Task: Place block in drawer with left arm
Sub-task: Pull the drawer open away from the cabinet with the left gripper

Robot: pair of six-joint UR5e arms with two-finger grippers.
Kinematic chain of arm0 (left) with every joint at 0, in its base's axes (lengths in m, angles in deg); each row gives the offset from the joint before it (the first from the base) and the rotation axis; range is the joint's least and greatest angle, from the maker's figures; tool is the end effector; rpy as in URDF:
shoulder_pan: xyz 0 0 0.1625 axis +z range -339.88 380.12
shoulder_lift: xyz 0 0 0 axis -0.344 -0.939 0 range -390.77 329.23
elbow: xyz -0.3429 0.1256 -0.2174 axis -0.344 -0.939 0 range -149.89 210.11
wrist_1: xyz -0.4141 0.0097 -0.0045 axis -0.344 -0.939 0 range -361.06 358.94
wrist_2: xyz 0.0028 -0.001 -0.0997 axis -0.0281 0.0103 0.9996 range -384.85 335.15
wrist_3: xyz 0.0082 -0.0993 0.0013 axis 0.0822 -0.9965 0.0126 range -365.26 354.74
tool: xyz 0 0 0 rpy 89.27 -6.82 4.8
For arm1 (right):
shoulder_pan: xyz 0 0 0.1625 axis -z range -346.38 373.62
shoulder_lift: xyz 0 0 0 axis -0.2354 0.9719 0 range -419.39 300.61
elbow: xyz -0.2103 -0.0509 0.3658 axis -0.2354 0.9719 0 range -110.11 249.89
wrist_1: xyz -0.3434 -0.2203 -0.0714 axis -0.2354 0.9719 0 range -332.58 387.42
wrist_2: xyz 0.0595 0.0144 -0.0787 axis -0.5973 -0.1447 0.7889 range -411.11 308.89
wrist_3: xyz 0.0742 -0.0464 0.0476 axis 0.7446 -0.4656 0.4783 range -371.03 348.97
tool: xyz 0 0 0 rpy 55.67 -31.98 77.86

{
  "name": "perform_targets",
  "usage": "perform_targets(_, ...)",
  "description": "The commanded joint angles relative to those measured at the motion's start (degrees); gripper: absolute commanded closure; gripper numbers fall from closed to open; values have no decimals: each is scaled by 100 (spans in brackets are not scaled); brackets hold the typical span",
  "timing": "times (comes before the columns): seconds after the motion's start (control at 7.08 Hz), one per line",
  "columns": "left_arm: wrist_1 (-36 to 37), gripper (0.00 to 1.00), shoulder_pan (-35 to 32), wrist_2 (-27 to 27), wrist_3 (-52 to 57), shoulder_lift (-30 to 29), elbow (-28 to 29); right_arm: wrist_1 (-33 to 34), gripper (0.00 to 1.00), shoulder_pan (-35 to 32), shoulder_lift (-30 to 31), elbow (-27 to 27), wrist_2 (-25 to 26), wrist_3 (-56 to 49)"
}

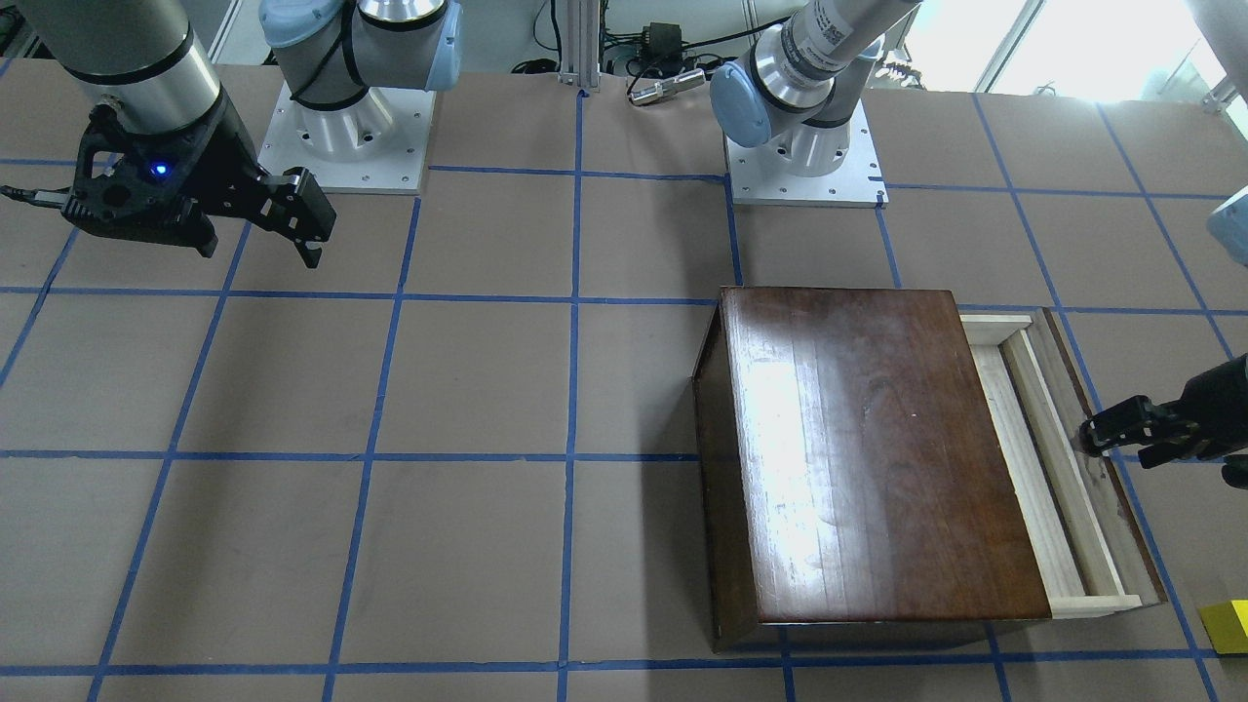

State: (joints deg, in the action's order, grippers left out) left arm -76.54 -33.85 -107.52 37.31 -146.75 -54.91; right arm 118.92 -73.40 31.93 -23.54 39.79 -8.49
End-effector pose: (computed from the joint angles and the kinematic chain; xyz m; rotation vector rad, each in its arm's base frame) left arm 0.2585 -0.6037 0.2945 -0.1589 -2.9669 -0.0099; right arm 0.1065 -0.4870 0.4724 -0.1505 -3.1223 -0.0168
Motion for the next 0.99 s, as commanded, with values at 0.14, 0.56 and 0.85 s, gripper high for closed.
perform_targets(0.14, -1, 13, 9, -30, 14, -3, 12, 0, 0, 0, 0, 0, -2, 0)
perform_targets(0.56, -1, 13, 97, -30, 93, -12, 21, 0, 0, 0, 0, 0, -2, 0)
perform_targets(0.85, 8, 13, 97, -38, 93, -21, 21, 0, 0, 0, 0, 0, -2, 0)
